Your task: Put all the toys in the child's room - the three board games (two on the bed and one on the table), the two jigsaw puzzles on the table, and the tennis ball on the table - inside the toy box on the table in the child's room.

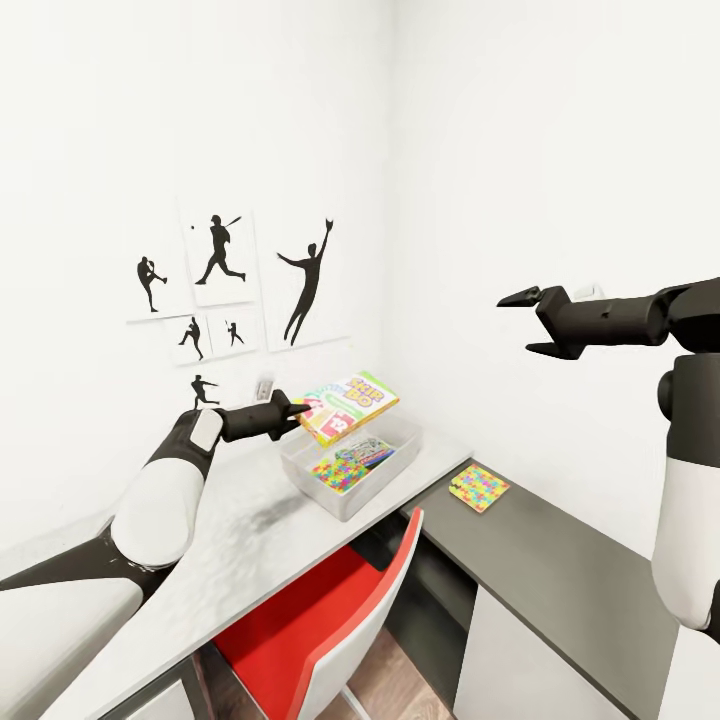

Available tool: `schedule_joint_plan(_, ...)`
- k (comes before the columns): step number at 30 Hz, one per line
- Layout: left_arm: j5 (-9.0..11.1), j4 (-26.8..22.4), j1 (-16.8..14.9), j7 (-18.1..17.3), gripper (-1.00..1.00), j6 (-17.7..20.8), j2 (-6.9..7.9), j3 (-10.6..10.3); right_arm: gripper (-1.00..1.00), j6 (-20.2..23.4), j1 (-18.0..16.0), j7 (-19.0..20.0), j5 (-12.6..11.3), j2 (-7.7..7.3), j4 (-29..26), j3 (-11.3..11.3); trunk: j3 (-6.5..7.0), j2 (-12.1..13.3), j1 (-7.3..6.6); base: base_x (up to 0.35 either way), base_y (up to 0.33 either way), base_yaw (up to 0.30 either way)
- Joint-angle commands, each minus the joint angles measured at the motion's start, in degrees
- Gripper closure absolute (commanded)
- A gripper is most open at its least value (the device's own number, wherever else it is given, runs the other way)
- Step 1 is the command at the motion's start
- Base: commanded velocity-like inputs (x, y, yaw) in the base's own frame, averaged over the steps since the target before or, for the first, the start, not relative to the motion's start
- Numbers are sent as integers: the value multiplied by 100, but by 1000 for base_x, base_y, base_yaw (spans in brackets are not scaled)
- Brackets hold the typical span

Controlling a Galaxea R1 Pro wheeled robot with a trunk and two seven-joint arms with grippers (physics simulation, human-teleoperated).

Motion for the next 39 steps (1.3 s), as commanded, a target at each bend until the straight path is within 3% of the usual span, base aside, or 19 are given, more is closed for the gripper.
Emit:
schedule_joint_plan(1, -53, -12, -4, -10, 100, 21, -3, 38, -100, 57, -3, -57, -49, 1, 0, -5, -3, -5, 2, 15, 0, 0)
schedule_joint_plan(10, -49, -12, -4, -8, 100, 7, 13, 47, -100, 57, -3, -57, -23, 6, 0, 6, -3, -5, 2, 127, -85, 0)
schedule_joint_plan(18, -49, -11, -4, -8, 100, 17, 29, 229, -100, 57, -5, -57, -20, 7, 0, 6, -3, -5, 2, 173, -11, 0)
schedule_joint_plan(39, -41, -12, -4, -16, 100, 41, 46, 251, -100, 53, -6, -57, -19, 7, 0, -10, -3, -5, 2, 177, -29, 10)
